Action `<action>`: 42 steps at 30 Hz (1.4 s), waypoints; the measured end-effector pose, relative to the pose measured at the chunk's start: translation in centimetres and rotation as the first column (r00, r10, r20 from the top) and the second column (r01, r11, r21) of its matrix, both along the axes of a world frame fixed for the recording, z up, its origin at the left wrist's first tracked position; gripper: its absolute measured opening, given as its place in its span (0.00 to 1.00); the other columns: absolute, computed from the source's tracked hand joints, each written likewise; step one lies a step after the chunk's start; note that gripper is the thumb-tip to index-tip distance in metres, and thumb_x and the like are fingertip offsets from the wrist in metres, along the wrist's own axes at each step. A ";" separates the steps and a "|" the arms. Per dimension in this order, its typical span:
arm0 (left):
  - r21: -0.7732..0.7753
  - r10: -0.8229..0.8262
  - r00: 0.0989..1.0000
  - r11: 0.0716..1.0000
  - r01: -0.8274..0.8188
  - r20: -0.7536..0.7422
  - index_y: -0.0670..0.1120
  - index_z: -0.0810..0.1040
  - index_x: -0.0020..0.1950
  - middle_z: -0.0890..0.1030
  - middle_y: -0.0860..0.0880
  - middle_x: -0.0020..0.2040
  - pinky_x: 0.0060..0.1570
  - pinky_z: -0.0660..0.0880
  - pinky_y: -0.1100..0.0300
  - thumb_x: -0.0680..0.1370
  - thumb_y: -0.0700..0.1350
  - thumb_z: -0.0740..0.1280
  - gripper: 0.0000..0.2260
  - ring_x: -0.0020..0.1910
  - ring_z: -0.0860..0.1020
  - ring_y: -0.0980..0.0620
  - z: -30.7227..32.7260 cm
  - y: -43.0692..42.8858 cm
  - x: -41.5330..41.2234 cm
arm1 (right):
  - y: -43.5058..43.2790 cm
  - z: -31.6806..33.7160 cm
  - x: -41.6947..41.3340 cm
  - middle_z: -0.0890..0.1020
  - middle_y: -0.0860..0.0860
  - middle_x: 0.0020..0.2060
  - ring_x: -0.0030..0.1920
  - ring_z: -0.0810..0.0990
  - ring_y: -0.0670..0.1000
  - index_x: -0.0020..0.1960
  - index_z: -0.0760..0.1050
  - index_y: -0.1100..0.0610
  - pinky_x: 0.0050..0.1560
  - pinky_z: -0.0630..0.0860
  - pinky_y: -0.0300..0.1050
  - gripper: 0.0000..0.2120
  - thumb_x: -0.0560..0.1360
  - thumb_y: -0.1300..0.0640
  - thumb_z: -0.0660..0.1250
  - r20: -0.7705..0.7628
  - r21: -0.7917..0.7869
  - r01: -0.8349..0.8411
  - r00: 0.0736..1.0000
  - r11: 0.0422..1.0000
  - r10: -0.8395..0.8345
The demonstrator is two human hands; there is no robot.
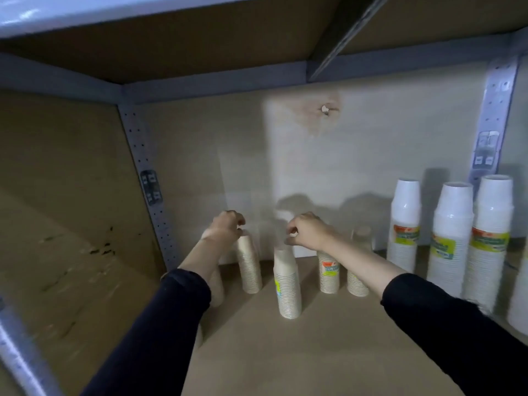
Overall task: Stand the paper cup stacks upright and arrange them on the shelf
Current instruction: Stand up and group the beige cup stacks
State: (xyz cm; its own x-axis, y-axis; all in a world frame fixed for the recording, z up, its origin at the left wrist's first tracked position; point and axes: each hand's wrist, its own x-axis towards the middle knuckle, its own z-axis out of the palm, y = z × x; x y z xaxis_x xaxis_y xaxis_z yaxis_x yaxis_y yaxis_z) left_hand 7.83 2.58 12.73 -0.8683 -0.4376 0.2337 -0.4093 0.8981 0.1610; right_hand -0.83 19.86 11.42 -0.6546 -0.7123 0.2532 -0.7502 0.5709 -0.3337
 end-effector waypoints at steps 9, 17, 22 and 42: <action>-0.029 0.009 0.992 1.000 -0.006 0.126 0.46 0.70 0.70 0.70 0.46 0.70 0.67 0.69 0.54 0.79 0.40 0.61 0.18 0.68 0.70 0.45 -2.1 -1.7 -0.2 | -1.7 -1.4 1.0 0.80 0.60 0.54 0.59 0.74 0.57 0.51 0.80 0.62 0.54 0.72 0.44 0.15 0.70 0.53 0.69 0.032 0.040 -0.050 0.998 0.998 0.049; -0.056 -0.081 0.995 0.995 0.085 0.062 0.41 0.76 0.62 0.75 0.43 0.63 0.61 0.70 0.54 0.79 0.40 0.62 0.12 0.63 0.74 0.44 -2.8 -2.1 -1.3 | -1.8 -1.5 1.4 0.81 0.60 0.54 0.57 0.76 0.58 0.53 0.80 0.63 0.54 0.72 0.44 0.13 0.71 0.58 0.68 0.002 0.052 -0.075 0.997 0.996 0.075; -0.037 -0.097 0.993 0.994 0.099 0.066 0.41 0.80 0.55 0.78 0.43 0.59 0.58 0.72 0.55 0.76 0.45 0.67 0.11 0.59 0.75 0.44 -2.2 -2.2 -1.4 | -1.5 -1.5 0.9 0.82 0.59 0.53 0.58 0.75 0.55 0.52 0.81 0.62 0.54 0.71 0.40 0.11 0.70 0.61 0.69 0.033 0.033 -0.094 0.995 0.995 0.093; 0.038 -0.195 0.974 0.981 0.191 0.114 0.42 0.78 0.60 0.81 0.44 0.59 0.52 0.71 0.64 0.73 0.42 0.70 0.16 0.58 0.77 0.48 -1.6 -1.2 -1.0 | -1.3 -1.5 0.6 0.80 0.58 0.57 0.57 0.78 0.56 0.56 0.79 0.61 0.56 0.73 0.42 0.15 0.70 0.60 0.71 0.016 0.059 -0.041 0.999 0.997 0.040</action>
